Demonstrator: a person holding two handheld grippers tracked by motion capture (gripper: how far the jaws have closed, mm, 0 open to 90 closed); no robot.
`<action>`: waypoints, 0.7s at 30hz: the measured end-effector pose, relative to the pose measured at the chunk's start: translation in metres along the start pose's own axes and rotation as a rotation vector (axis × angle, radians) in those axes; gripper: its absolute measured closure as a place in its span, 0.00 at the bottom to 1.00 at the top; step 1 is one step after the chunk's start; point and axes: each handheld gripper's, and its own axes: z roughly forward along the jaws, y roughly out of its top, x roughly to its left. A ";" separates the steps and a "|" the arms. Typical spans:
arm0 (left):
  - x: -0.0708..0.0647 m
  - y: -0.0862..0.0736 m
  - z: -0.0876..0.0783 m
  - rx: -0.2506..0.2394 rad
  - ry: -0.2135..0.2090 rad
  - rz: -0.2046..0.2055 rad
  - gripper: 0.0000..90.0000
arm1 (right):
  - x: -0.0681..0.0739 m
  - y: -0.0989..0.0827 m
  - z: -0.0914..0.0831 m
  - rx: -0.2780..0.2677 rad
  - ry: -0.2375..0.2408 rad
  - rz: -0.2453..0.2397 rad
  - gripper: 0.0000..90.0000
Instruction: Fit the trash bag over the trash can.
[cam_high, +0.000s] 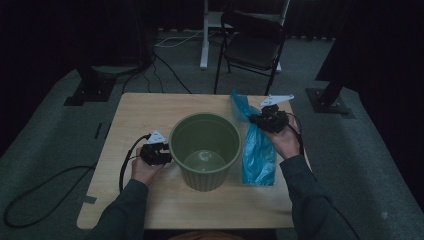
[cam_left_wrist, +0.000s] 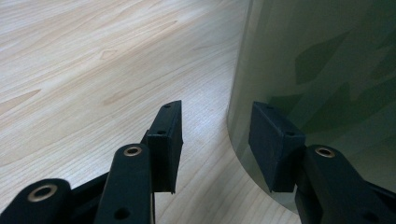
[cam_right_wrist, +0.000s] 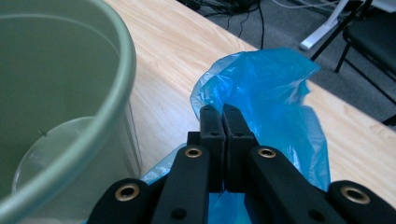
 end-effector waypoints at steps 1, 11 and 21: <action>0.000 0.000 0.000 0.000 -0.002 0.002 0.61 | 0.001 0.003 -0.001 -0.003 -0.001 -0.004 0.99; -0.004 0.001 0.002 0.002 -0.014 0.016 0.61 | 0.003 0.028 -0.007 -0.027 0.021 -0.038 0.99; -0.004 0.001 0.002 0.002 -0.014 0.017 0.61 | 0.018 0.055 -0.014 -0.059 0.066 -0.088 0.99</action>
